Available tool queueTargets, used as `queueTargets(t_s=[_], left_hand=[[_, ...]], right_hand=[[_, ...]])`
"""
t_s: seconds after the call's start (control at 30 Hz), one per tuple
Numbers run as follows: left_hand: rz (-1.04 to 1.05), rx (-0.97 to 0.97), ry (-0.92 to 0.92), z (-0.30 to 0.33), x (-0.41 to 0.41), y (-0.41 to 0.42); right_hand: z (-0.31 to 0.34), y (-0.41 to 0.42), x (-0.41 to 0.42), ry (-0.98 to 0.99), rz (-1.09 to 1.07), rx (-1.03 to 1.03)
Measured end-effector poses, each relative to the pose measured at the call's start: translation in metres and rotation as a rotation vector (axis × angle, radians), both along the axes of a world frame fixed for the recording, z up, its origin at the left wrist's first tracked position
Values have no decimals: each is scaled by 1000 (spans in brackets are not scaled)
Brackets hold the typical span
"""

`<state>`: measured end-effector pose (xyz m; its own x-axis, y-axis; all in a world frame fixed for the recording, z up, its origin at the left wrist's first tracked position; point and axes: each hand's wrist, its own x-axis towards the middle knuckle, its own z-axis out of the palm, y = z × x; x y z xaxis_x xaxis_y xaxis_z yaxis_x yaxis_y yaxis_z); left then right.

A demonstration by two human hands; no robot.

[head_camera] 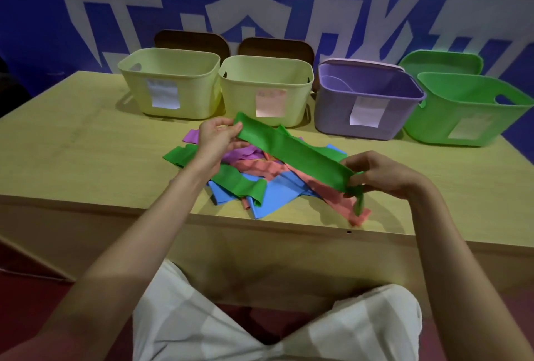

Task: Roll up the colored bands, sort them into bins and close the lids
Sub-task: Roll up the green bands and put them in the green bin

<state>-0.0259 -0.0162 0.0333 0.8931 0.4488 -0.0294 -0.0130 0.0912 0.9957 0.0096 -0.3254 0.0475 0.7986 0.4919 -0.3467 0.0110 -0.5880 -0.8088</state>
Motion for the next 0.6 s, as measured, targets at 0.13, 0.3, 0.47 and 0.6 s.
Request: queueTargets(t_s=[0.13,0.3,0.47,0.6], left_hand=[[58,-98,9,7,4,14],[-156,-25,126,3,-18,1],[-432,20,116,-9,-52,-42],[-637,212,53,-19,-53,-76]], right_hand=[[5,-2,0,-128,-235,-6],[1,-10,35,-227,-809,414],[-8,-25,75,-173,-943,344],[-21,-35,95,-274,-847,89]])
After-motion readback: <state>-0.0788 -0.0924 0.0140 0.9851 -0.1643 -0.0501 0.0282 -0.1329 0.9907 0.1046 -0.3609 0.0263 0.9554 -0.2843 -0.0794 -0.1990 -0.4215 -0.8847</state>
